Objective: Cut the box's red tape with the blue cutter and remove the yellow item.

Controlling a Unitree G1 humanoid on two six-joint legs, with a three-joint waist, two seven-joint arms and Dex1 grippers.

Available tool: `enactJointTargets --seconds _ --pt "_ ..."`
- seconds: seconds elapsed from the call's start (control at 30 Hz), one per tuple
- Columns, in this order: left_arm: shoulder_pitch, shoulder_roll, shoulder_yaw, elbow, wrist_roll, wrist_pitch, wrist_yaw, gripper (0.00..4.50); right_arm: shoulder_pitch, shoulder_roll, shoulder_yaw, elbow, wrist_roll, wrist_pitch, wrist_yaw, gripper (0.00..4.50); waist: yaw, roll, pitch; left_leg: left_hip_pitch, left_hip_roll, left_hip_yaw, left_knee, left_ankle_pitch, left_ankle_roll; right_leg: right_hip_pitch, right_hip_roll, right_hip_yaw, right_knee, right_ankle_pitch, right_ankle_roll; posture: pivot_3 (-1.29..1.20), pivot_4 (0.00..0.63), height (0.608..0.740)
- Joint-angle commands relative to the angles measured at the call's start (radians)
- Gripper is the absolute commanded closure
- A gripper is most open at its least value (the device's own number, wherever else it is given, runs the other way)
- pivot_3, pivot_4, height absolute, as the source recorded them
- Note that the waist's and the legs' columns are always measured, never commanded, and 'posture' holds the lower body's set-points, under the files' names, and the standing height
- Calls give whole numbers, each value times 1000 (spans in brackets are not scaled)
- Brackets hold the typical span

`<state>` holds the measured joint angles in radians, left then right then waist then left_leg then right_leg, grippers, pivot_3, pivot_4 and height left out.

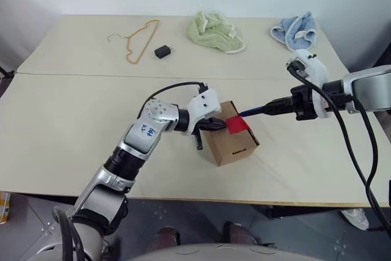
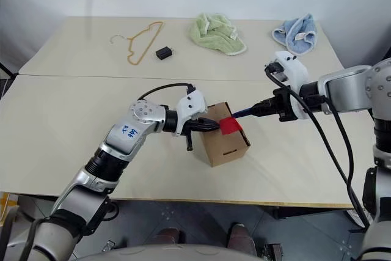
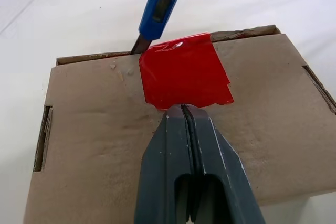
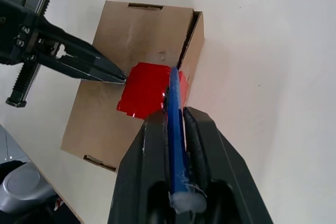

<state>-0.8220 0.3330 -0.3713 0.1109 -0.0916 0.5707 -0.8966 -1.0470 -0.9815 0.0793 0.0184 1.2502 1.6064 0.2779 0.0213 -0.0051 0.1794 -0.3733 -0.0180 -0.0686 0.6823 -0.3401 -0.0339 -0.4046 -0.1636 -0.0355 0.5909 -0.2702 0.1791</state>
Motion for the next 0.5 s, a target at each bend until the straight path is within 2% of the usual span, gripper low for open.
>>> enactJointTargets --seconds 0.03,0.23,0.5 --pt "54 24 -94 62 56 86 -21 4500 -23 -31 20 14 97 8 -39 4348 0 0 0 0 0 0 0 0 0 0 0 0 0 0 0 0 150 740" --pt "48 16 -97 75 57 94 -14 4500 -47 -84 104 50 250 8 -140 4348 1 0 0 1 0 0 0 0 0 1 0 0 -1 0 0 0 150 740" --pt "54 6 -99 73 51 106 -11 4500 -63 -104 129 104 407 8 -270 4348 2 0 0 2 0 0 0 0 1 3 0 0 -1 0 0 0 150 740"
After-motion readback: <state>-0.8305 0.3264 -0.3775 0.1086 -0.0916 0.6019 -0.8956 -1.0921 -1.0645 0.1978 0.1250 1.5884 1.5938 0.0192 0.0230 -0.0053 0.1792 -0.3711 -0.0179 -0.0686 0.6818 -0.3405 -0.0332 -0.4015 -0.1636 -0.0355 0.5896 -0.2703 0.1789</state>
